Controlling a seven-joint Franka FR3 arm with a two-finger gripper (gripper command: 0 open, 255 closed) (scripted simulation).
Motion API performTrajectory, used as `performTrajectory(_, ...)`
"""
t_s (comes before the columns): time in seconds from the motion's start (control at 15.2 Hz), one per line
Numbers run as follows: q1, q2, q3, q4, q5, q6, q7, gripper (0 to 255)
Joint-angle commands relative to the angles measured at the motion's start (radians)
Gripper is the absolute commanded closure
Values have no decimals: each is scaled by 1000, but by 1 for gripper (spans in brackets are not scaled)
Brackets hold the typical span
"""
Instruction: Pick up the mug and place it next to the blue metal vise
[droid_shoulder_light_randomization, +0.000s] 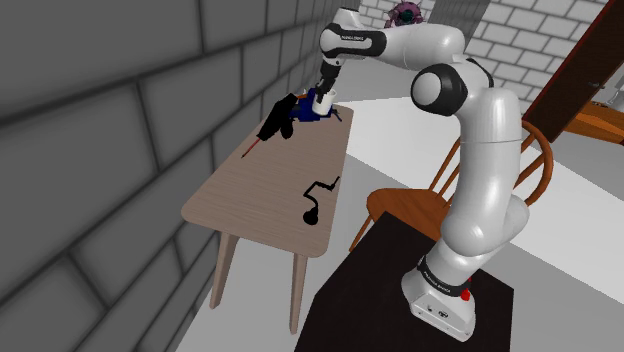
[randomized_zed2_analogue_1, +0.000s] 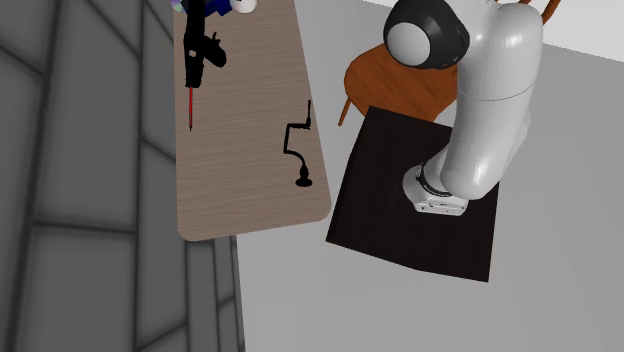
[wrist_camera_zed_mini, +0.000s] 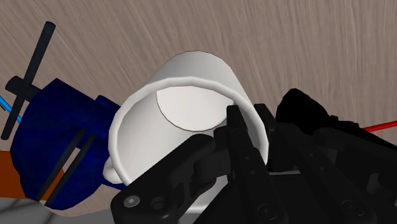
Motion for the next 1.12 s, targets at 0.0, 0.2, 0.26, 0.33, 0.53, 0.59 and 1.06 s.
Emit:
performTrajectory(0.0,1,0,0,-27,0,28,0,255)
performTrajectory(0.2,1,2,0,-64,0,68,0,255)
performTrajectory(0.26,1,4,0,-76,0,80,0,255)
performTrajectory(0.33,1,5,0,-87,0,93,-1,255)
performTrajectory(0.53,1,11,0,-117,1,130,-1,255)
performTrajectory(0.59,1,14,0,-127,1,142,-1,255)
performTrajectory(1.06,1,37,1,-184,2,223,-3,255)
